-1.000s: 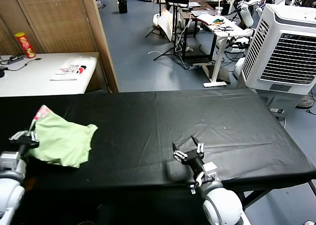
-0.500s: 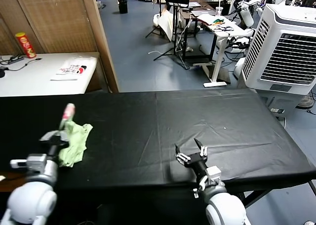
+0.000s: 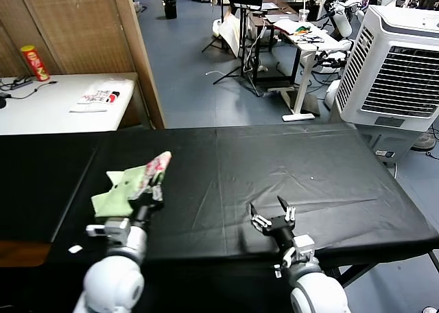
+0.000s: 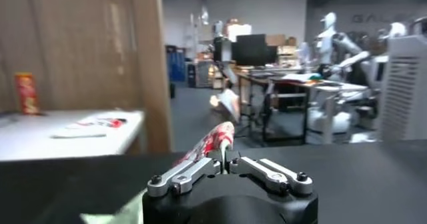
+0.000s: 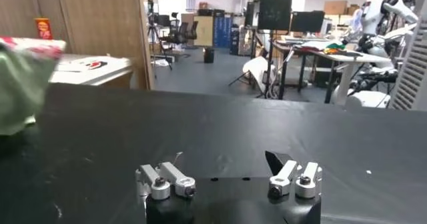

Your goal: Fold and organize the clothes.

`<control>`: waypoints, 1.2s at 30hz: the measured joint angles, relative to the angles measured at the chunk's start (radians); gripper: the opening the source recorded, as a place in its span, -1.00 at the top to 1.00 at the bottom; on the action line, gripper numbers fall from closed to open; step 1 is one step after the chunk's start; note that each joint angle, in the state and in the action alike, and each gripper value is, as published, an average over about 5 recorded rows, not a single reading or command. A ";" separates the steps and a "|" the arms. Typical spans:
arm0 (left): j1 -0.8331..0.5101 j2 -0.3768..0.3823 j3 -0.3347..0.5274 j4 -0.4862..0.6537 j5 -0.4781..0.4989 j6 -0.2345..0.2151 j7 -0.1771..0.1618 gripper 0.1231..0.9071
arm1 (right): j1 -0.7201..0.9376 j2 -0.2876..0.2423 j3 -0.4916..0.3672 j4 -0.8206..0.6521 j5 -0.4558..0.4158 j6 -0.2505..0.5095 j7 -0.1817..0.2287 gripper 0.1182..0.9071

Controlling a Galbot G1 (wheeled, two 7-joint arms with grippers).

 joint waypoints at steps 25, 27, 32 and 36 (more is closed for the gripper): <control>0.106 -0.102 0.001 -0.018 0.125 -0.082 0.109 -0.72 | 0.228 0.025 -0.219 -0.157 0.426 -0.202 0.092 -0.70; 0.116 -0.098 -0.012 -0.019 0.116 -0.095 0.097 -0.72 | 0.241 0.033 -0.231 -0.177 0.442 -0.206 0.098 -0.62; 0.132 -0.095 -0.035 -0.017 0.097 -0.147 0.075 -0.72 | 0.252 0.041 -0.239 -0.213 0.455 -0.206 0.103 -0.05; 0.137 -0.095 -0.044 -0.017 0.094 -0.155 0.075 -0.72 | 0.254 0.040 -0.232 -0.232 0.456 -0.200 0.094 0.51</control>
